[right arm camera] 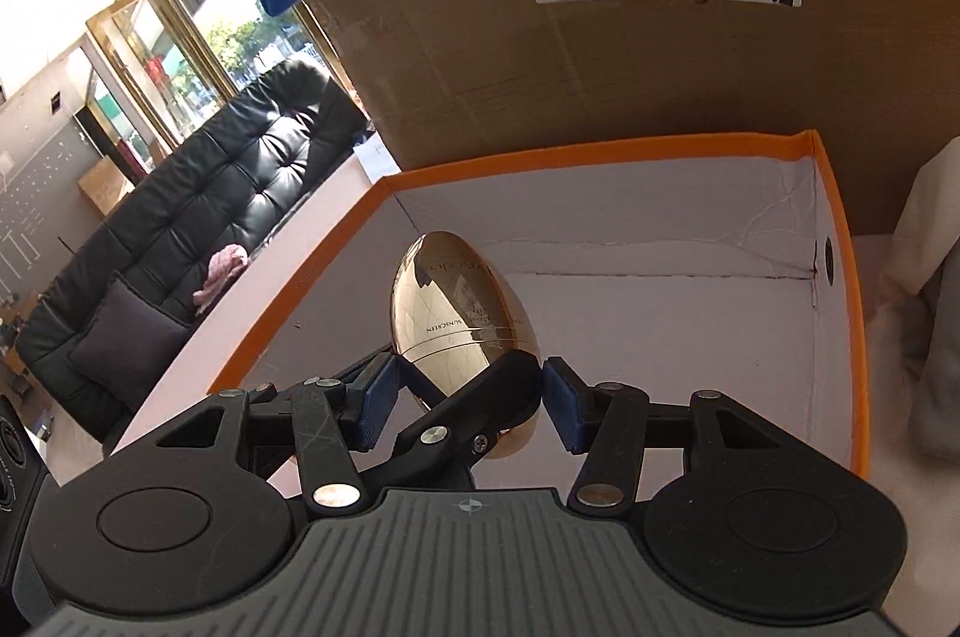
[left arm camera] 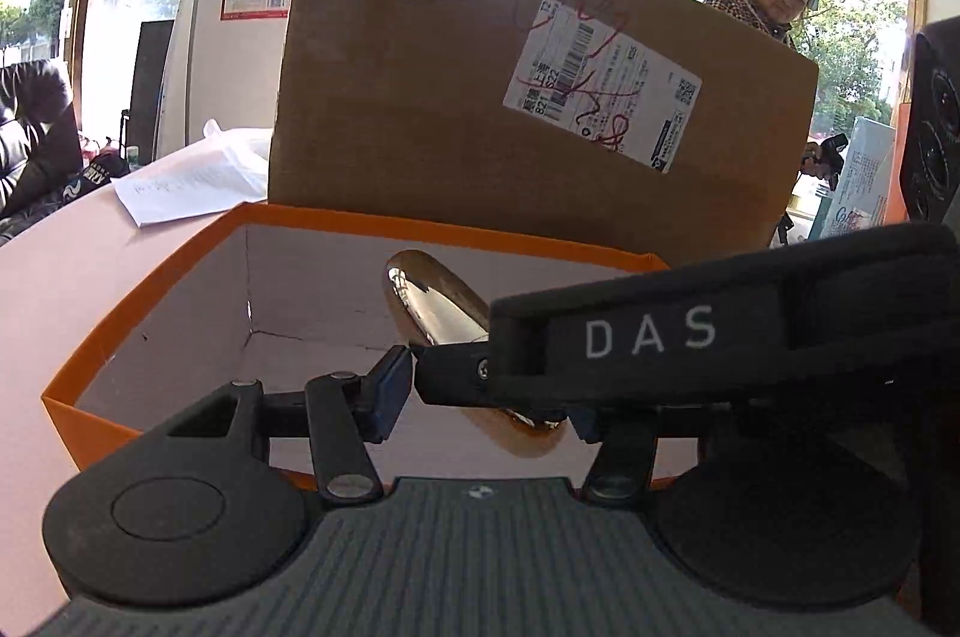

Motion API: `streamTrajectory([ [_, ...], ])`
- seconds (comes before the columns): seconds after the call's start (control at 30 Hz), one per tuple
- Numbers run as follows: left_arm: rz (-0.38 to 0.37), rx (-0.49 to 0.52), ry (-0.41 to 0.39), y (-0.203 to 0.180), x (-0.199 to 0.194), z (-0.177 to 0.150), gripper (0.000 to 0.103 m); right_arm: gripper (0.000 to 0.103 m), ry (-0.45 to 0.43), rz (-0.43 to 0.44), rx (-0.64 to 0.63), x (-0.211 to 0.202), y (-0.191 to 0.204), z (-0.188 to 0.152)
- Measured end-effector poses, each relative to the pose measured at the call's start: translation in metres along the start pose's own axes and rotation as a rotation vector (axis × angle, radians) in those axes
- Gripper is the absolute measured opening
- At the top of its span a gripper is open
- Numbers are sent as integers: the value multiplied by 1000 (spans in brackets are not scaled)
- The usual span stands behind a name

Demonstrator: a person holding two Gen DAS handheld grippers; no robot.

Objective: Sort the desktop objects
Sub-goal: 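Carry the gold egg into the orange shoebox and open the right gripper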

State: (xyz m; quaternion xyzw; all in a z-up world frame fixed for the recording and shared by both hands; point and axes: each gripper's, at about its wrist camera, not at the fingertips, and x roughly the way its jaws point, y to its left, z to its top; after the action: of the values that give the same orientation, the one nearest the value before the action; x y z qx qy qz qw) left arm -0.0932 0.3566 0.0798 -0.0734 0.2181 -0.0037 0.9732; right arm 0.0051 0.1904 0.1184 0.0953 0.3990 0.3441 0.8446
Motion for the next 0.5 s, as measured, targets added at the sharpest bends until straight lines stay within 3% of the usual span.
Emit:
streamTrajectory([
  [0.17,66,75,43,-10,10,-3,52,47,79,3,27,9,-10,2],
  [0.23,103,88,29,-13,12,-7,61,41,79,-6,30,8,-11,3],
  [0.27,120,88,28,-12,14,-7,72,36,79,-3,29,8,-11,3],
  [0.3,133,87,27,-11,15,-7,80,36,79,-4,29,8,-11,3],
  [0.47,165,88,13,-8,15,-8,83,37,74,-9,30,8,-11,3],
  [0.5,167,89,10,-8,15,-8,84,45,72,-12,31,7,-11,3],
])
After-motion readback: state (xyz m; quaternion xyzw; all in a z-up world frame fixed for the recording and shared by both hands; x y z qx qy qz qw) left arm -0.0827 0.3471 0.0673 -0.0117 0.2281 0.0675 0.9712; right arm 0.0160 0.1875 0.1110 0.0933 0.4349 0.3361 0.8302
